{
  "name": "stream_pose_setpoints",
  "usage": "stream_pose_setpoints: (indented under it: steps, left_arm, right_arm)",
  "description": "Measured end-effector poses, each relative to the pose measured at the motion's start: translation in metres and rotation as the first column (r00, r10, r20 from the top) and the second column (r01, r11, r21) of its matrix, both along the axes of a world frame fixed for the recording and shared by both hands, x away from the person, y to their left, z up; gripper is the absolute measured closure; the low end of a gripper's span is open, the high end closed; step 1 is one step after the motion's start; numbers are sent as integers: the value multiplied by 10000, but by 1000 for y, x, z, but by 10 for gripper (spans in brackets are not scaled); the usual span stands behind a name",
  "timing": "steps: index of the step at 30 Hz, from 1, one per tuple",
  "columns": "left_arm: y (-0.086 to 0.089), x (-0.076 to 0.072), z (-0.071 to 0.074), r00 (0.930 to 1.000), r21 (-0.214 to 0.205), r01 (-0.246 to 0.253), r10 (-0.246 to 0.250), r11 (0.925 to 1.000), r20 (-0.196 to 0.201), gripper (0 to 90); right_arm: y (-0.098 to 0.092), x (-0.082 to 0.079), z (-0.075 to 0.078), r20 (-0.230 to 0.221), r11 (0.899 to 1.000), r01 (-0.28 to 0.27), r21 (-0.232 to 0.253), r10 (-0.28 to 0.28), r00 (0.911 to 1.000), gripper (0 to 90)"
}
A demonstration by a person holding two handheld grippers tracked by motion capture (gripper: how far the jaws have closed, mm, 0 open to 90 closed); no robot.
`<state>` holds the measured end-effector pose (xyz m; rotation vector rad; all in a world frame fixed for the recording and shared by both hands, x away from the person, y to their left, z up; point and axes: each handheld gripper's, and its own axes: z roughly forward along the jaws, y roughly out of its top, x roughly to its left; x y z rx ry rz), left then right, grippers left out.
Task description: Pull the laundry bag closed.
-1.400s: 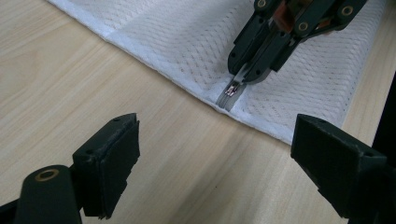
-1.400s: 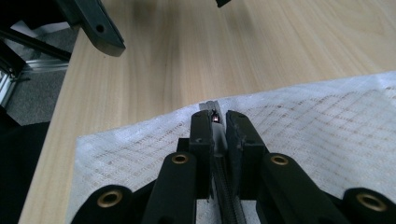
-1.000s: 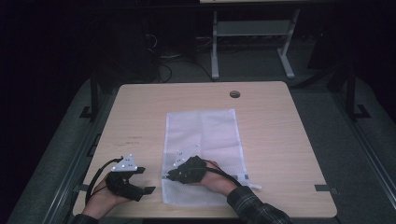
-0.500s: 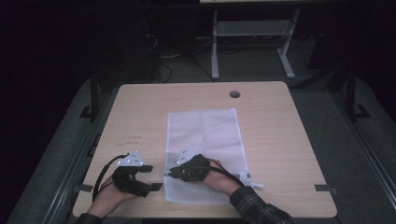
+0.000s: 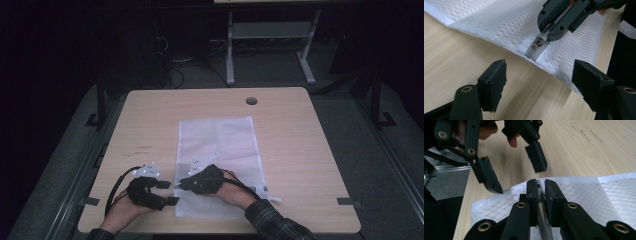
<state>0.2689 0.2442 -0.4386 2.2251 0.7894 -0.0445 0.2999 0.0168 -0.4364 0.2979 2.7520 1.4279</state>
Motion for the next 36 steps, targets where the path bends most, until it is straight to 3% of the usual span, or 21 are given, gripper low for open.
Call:
stream_pose_setpoints:
  steps: [7,20,25,36]
  left_arm:
    - [-5,3,-6,9980,-170,347,-355,9993,-525,396]
    - [2,9,-2,9967,-541,186,-228,9984,-774,793]
    - [2,10,0,9962,-523,202,-245,9984,-832,857]
    - [3,9,3,9951,-458,266,-308,9986,-943,884]
  right_arm:
    - [1,0,2,-14,9999,-8,108,8,10000,818]
    - [-2,0,4,-45,9998,17,203,-16,10000,819]
    - [-2,0,3,-51,9999,-11,142,11,10000,819]
    - [-2,-1,0,163,9993,-227,-313,232,9996,825]
